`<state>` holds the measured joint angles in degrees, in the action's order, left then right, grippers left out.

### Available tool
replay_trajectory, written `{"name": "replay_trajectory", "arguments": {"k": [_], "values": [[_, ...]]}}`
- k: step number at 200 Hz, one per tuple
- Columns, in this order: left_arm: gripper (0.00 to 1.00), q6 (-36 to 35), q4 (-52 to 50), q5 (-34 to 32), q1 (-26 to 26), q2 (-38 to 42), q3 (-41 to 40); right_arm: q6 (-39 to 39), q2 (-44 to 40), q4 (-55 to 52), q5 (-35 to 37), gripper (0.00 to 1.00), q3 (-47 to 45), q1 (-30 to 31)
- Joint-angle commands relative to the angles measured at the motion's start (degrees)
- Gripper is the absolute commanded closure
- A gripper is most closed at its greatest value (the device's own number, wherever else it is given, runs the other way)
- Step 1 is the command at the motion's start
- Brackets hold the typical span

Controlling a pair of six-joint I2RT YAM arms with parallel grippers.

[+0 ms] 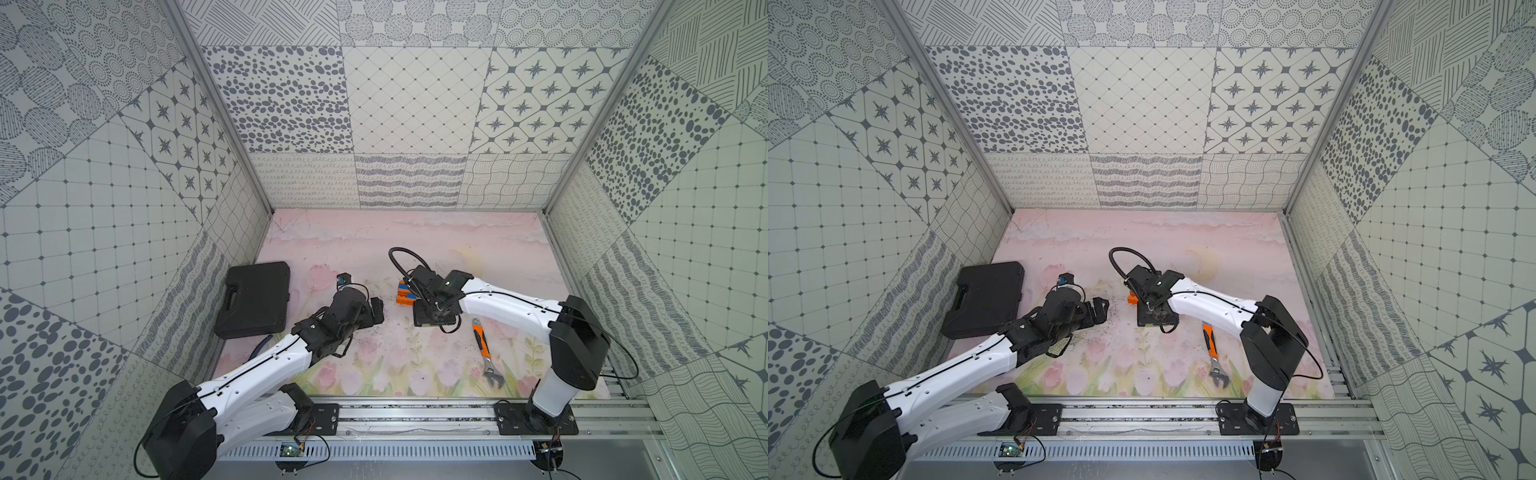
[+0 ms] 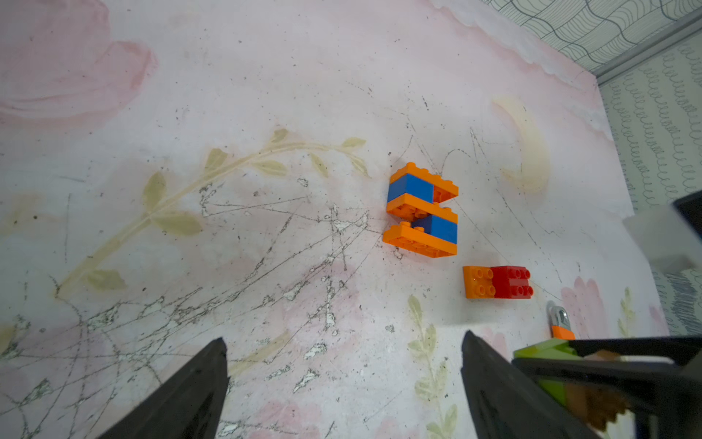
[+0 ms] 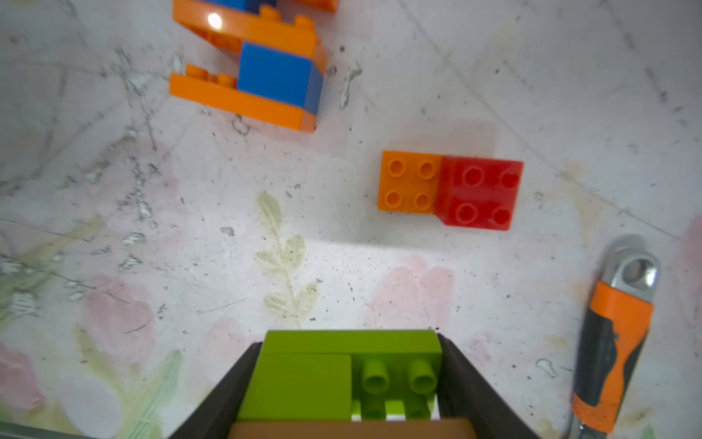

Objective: Assemble the number 5 with lego
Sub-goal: Pick up the lego brick from the center of the board, then assemble the lego brick with the lego brick.

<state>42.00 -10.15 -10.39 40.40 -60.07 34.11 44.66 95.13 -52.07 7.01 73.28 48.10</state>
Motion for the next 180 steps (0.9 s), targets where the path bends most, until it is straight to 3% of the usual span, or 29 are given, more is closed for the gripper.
{"name": "replay_trajectory", "arguments": {"k": [1,41,180], "values": [[0.01,-6.33,5.5,9.25,-0.16,-4.53,3.91,-2.79,-0.08,0.53,-0.73,0.38,-0.88,-3.92],[0.01,-4.78,7.33,17.71,0.02,-13.62,9.2,-6.06,4.55,-0.54,-3.61,0.37,1.97,-7.9],[0.01,-3.01,9.2,17.56,2.14,-19.28,11.48,-8.55,11.7,-0.23,-4.48,0.36,5.51,-10.61]]}}
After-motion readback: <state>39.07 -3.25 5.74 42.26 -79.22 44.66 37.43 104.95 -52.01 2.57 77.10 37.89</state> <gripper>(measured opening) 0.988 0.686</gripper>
